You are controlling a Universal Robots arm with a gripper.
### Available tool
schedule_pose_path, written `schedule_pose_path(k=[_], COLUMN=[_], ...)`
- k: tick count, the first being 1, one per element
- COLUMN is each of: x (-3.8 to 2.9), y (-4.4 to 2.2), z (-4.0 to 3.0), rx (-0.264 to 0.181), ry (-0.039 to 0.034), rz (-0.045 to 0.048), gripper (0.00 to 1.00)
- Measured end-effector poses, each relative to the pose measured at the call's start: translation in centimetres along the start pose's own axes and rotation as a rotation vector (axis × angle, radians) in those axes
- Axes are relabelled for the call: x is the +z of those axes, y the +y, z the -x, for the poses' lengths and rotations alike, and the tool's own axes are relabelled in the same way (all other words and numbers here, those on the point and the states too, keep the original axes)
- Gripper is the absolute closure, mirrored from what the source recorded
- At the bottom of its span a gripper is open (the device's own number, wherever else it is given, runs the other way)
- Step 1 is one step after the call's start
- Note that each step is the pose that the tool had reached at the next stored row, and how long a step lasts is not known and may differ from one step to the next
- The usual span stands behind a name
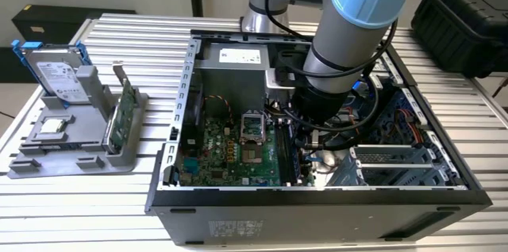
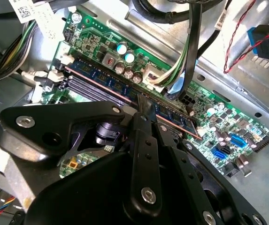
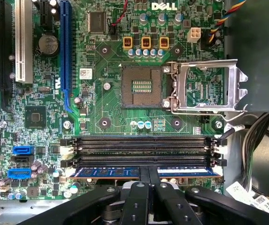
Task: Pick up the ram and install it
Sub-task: 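Press down the ram until it locks into place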
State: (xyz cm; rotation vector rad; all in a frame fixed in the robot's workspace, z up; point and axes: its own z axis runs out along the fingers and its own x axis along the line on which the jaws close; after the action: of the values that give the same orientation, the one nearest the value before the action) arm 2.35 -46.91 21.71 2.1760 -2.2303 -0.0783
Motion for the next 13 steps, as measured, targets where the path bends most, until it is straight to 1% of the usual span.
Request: schedule_pose_path(k=[1, 2, 3, 6, 13], x=[-0.03, -0.23, -0.49, -1.90, -5.10], y=[0.00, 0.01, 0.02, 0.10, 0.27], z=[0.01, 0.03, 0.06, 0.04, 0.09], rx=[0.000, 0.000, 0.000, 0.000, 0.000], ry=[0.0004, 0.0005, -0.0032, -0.0010, -0.0008], rz=[0.0001, 0.0000, -0.0006, 0.0002, 0.0003], gripper=[1.00, 1.00, 1.00, 1.00, 1.00])
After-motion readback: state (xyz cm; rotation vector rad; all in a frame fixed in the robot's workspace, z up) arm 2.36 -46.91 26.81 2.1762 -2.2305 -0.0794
